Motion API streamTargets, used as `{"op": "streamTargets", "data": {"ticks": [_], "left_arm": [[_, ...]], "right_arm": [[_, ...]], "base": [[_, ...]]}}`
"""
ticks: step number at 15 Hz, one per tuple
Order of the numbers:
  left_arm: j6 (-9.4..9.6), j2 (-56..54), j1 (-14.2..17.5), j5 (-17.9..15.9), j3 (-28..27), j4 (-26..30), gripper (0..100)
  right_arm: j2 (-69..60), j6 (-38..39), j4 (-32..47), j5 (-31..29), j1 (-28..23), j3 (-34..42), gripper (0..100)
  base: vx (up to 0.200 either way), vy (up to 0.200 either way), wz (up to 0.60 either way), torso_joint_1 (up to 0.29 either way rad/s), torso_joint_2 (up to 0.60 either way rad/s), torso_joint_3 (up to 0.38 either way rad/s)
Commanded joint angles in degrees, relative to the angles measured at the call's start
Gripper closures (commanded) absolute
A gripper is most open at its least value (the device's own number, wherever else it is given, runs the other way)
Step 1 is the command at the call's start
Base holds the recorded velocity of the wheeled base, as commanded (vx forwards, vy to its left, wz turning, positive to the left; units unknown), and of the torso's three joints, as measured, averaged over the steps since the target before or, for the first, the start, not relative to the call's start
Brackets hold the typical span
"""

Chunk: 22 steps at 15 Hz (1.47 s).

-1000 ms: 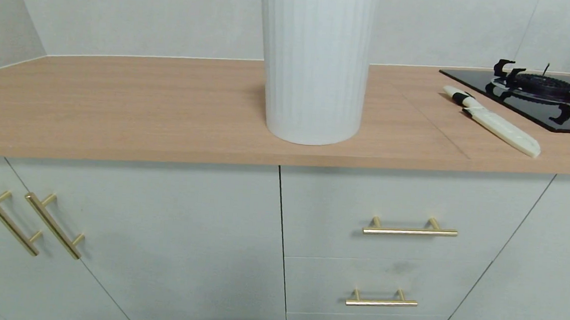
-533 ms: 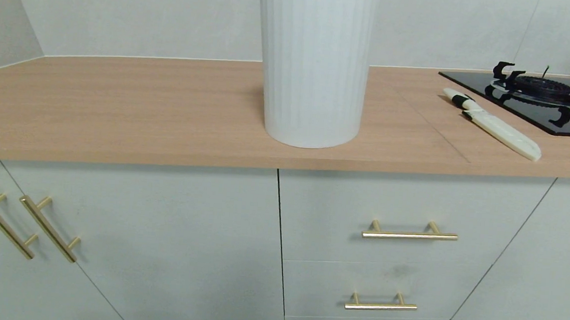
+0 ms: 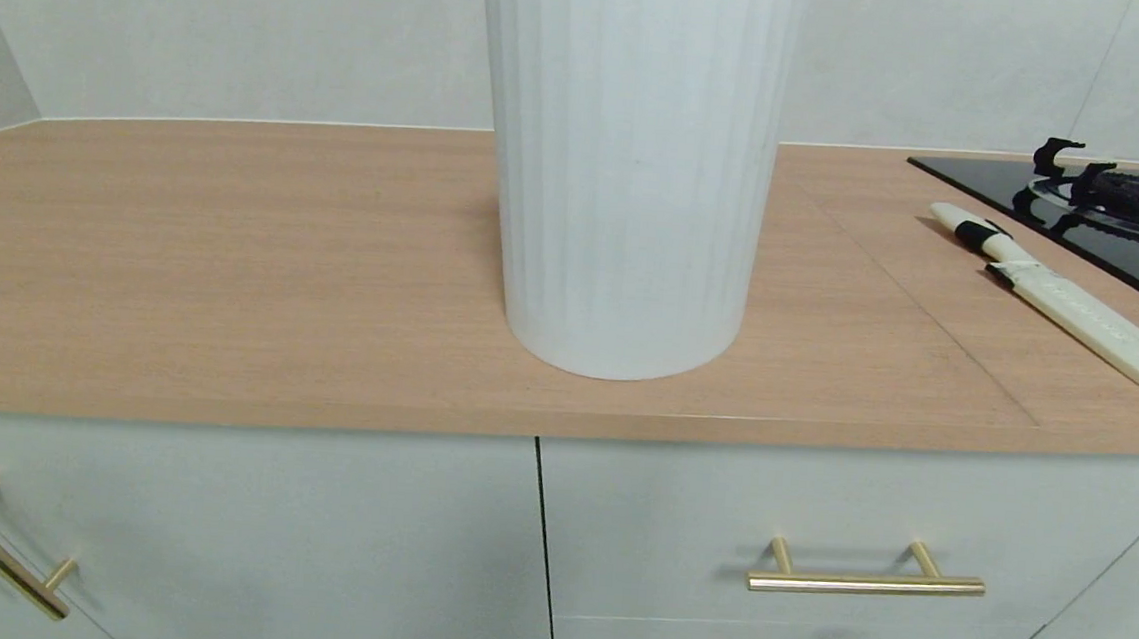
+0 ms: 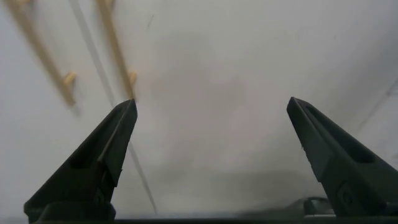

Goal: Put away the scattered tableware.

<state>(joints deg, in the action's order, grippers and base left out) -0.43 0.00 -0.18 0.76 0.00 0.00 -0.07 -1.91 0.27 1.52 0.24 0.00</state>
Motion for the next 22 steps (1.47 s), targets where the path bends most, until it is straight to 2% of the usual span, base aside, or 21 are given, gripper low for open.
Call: {"op": "streamTargets", "data": {"ticks": [1, 8, 12, 22], "left_arm": [[-0.01, 0.0, 0.0, 0.0, 0.0, 0.0, 0], [-0.01, 0.0, -0.1, 0.0, 0.0, 0.0, 0], [-0.01, 0.0, 0.0, 0.0, 0.0, 0.0, 0], [-0.01, 0.0, -0.1, 0.0, 0.0, 0.0, 0]], "right_arm": [[0.1, 0.0, 0.0, 0.0, 0.0, 0.0, 0], [0.1, 0.0, 0.0, 0.0, 0.0, 0.0, 0], [0.1, 0.0, 0.0, 0.0, 0.0, 0.0, 0], [0.1, 0.0, 0.0, 0.1, 0.0, 0.0, 0]], "base": [[0.000, 0.000, 0.00, 0.000, 0.00, 0.000], [0.000, 0.000, 0.00, 0.003, -0.01, -0.005], [0.000, 0.000, 0.00, 0.071, -0.24, -0.249], [0.000, 0.000, 0.00, 0.176, -0.50, -0.289]]}}
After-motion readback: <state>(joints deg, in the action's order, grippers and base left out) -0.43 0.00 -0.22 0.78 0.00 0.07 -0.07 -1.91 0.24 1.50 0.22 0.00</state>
